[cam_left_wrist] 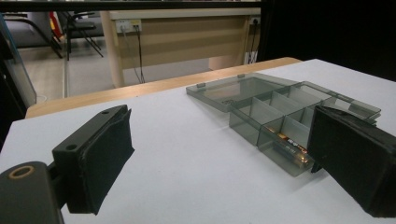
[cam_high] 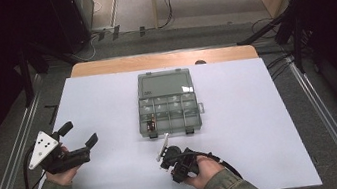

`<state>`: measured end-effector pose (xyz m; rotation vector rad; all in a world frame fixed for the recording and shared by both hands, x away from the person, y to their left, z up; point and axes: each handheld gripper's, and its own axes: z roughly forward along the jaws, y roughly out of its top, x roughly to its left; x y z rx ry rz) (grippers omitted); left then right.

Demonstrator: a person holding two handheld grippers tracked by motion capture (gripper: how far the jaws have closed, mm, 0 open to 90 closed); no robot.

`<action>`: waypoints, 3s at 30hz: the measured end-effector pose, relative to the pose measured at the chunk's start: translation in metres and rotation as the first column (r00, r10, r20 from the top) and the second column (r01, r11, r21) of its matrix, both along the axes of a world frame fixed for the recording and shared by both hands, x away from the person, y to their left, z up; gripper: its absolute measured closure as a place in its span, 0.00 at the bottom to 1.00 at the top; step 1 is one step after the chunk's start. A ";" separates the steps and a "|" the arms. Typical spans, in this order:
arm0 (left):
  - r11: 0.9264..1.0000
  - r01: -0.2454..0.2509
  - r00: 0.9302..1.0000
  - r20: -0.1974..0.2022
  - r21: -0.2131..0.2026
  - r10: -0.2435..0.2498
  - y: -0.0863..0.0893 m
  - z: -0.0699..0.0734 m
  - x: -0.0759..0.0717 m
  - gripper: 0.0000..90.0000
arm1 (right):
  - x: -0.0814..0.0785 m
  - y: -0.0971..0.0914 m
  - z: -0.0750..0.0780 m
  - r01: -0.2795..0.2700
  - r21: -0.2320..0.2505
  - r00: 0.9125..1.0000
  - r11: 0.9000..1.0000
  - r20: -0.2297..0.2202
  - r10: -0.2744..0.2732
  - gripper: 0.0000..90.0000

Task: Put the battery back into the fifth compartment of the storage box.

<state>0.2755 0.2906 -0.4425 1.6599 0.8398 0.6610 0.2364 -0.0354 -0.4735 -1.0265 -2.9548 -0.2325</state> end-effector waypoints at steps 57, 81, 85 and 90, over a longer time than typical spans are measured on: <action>1.000 -0.005 1.000 -0.004 -0.002 0.005 0.003 0.000 0.002 0.08 | 0.079 0.025 0.048 0.214 0.343 0.973 0.915 0.009 -0.231 0.86; 1.000 -0.005 1.000 0.005 0.006 0.005 0.003 0.000 0.003 0.08 | 0.132 0.010 0.037 0.571 0.436 0.806 0.695 -0.141 -0.574 0.86; 1.000 -0.006 1.000 0.006 0.004 0.006 0.003 0.000 0.003 0.08 | 0.136 0.010 0.036 0.612 0.478 0.772 0.630 -0.184 -0.609 0.86; 1.000 -0.007 1.000 0.006 0.002 0.007 0.004 0.000 0.003 0.08 | 0.137 0.013 0.032 0.632 0.471 0.756 0.616 -0.200 -0.623 0.86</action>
